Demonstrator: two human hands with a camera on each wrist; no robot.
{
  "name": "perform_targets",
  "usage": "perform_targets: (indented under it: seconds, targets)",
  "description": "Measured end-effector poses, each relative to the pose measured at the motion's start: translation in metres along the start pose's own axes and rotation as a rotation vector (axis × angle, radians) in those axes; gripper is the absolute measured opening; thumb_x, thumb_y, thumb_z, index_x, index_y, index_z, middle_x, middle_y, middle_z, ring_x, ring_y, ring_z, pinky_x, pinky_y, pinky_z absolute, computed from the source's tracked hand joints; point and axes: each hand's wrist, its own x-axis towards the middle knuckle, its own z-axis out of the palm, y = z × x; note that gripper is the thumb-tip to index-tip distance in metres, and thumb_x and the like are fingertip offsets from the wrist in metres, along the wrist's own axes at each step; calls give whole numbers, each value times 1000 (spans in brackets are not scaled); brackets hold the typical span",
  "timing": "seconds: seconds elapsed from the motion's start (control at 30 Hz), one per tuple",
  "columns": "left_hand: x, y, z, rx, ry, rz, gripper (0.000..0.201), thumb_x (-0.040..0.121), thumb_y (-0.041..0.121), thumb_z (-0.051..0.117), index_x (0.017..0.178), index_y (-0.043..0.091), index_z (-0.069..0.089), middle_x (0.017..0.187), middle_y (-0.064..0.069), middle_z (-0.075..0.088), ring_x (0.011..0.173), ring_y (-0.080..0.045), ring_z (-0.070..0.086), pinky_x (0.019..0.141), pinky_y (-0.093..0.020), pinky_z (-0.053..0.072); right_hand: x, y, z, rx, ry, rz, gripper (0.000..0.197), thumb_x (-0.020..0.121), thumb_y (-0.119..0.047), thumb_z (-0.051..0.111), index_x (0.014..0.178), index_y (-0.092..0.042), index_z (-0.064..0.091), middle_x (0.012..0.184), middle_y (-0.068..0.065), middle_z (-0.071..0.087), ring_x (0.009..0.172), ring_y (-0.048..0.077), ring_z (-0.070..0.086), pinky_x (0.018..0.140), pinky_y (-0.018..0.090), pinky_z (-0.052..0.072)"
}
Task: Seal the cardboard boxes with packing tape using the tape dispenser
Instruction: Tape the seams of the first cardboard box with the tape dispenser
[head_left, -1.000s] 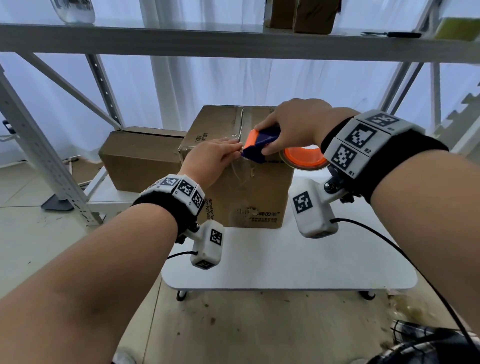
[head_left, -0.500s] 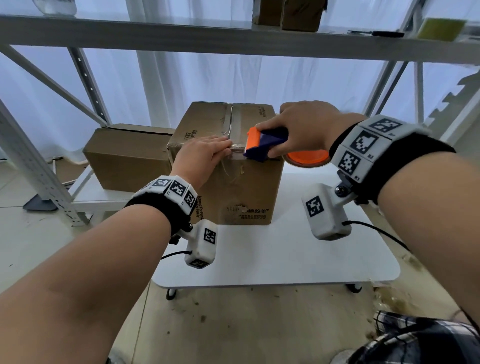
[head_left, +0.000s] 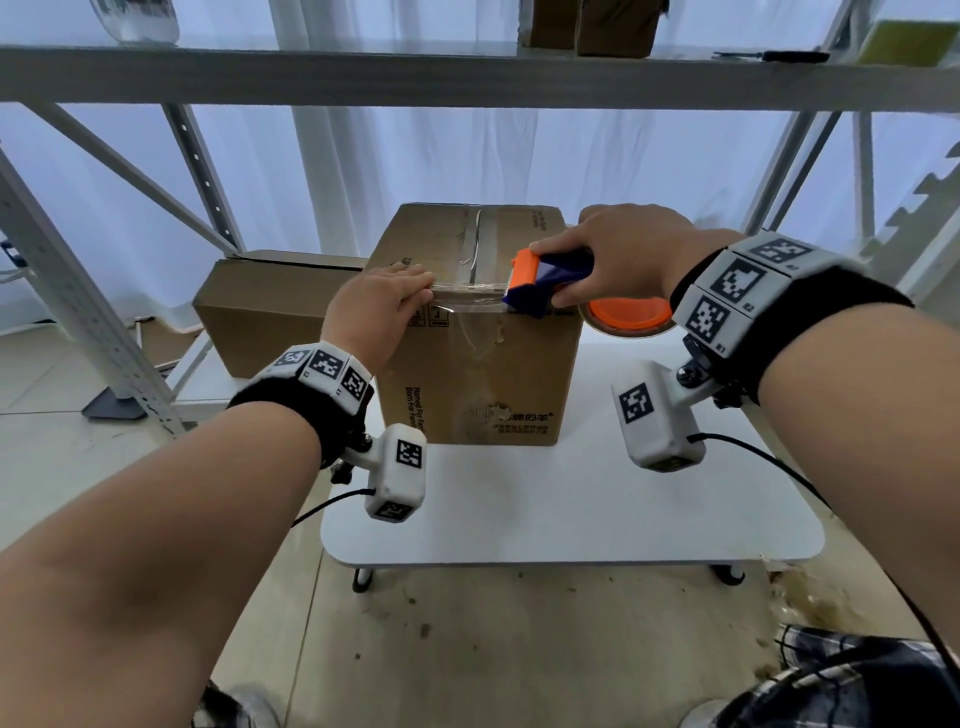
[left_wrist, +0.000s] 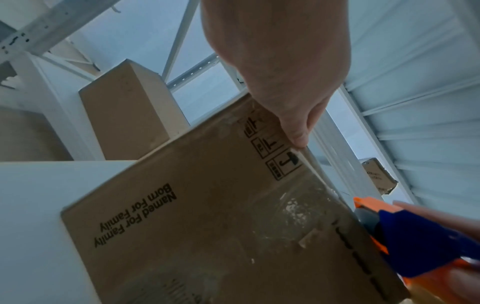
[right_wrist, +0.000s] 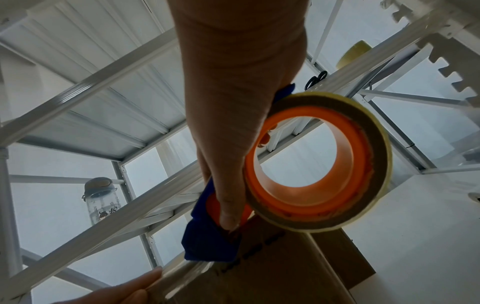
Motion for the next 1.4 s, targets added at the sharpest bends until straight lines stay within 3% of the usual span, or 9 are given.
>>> perform_targets:
  seconds: [0.23, 0.5, 0.8, 1.03, 1.4]
  targets:
    - [2, 7, -1, -17, -1, 35, 36, 98, 31, 49, 132, 19, 56, 139, 3, 52, 132, -12, 43, 111, -26, 27, 3, 2, 2, 8, -2, -5, 61, 85, -55, 60, 141, -45, 37, 101, -12, 40, 94, 9, 41, 78, 32, 39]
    - [23, 48, 21, -72, -63, 196, 33, 98, 26, 50, 130, 20, 58, 134, 1, 57, 128, -15, 49, 110, -32, 33, 5, 3, 3, 29, 2, -10, 60, 85, -52, 62, 140, -44, 39, 99, -14, 39, 94, 7, 40, 79, 31, 38]
    - [19, 44, 23, -144, -38, 177, 32, 98, 29, 49, 128, 24, 60, 132, 3, 58, 125, -15, 52, 108, -34, 37, 8, 0, -16, -112, -30, -102, 58, 87, -55, 57, 141, -43, 39, 94, -15, 39, 90, 9, 43, 75, 31, 41]
    - [18, 50, 25, -129, 0, 117, 34, 97, 31, 51, 127, 18, 60, 132, 1, 58, 125, -14, 52, 109, -28, 35, -18, 37, -7, -142, -61, 26, 60, 85, -60, 55, 140, -47, 36, 97, -8, 44, 88, 12, 44, 72, 32, 41]
    - [13, 34, 16, -65, -25, 107, 35, 98, 34, 47, 128, 22, 60, 135, 5, 56, 127, -12, 49, 109, -32, 36, -14, 24, 0, -14, -7, 21, 57, 86, -53, 59, 139, -45, 40, 81, -20, 36, 91, 8, 41, 73, 29, 35]
